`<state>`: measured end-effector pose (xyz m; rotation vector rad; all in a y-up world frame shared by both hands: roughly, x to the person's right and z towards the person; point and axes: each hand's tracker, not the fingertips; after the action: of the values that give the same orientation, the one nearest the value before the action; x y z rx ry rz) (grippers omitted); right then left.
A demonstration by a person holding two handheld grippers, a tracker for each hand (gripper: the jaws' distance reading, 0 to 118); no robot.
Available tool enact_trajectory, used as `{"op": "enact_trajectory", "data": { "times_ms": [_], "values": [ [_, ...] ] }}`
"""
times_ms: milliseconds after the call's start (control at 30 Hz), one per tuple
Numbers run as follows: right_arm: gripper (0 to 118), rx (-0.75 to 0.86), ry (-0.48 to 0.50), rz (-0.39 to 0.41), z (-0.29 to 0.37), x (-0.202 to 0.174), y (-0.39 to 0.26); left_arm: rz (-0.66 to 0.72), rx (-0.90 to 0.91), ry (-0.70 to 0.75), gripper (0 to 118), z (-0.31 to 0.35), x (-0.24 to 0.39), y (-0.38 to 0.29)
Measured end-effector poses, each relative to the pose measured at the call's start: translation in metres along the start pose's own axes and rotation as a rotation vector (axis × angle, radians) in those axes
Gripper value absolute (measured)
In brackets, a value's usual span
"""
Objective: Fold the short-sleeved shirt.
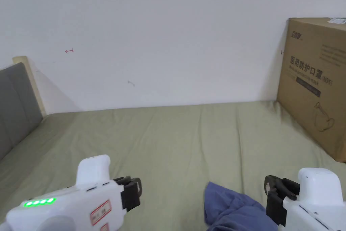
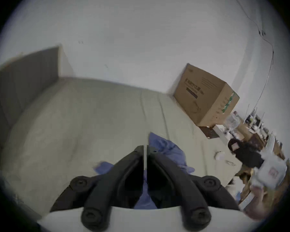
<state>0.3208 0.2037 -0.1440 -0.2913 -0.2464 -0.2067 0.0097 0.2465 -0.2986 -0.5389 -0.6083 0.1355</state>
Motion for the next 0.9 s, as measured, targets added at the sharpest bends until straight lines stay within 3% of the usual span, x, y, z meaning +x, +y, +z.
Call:
{"op": "enact_trajectory", "data": {
  "times_ms": [133, 233, 433, 467, 500, 533, 567, 600, 633, 667, 900],
  "values": [
    [0, 0.006, 0.002, 0.001, -0.001, -0.006, -0.001, -0.052, 0.014, 0.037, 0, 0.028, -0.009, -0.016],
    [0, -0.01, 0.004, 0.007, -0.004, -0.008, -0.004, -0.006, -0.049, -0.004, 0, 0.022, -0.024, -0.021],
    [0, -0.048, -0.003, 0.029, -0.01, -0.006, -0.011, 0.011, -0.327, 0.097, 1, -0.074, -0.069, -0.036],
    [0, -0.057, -0.007, 0.033, -0.011, -0.005, -0.013, 0.011, -0.341, 0.136, 17, -0.09, -0.076, -0.042],
    [0, -0.065, -0.011, 0.037, -0.013, -0.003, -0.015, 0.03, -0.329, 0.167, 17, -0.103, -0.081, -0.049],
    [0, -0.076, -0.017, 0.037, -0.014, -0.001, -0.016, 0.047, -0.35, 0.195, 25, -0.12, -0.088, -0.054],
    [0, -0.084, -0.022, 0.035, -0.016, 0.001, -0.018, 0.074, -0.401, 0.209, 43, -0.14, -0.092, -0.06],
    [0, -0.09, -0.026, 0.032, -0.017, 0.004, -0.02, 0.106, -0.441, 0.193, 75, -0.156, -0.098, -0.066],
    [0, -0.098, -0.031, 0.03, -0.019, 0.007, -0.021, 0.148, -0.473, 0.164, 98, -0.171, -0.104, -0.074],
    [0, -0.108, -0.039, 0.03, -0.022, 0.009, -0.023, 0.169, -0.481, 0.154, 105, -0.182, -0.107, -0.081],
    [0, -0.178, -0.09, 0.002, -0.041, 0.03, -0.036, 0.044, -0.666, 0.144, 101, -0.239, -0.097, -0.138]
  ]
}}
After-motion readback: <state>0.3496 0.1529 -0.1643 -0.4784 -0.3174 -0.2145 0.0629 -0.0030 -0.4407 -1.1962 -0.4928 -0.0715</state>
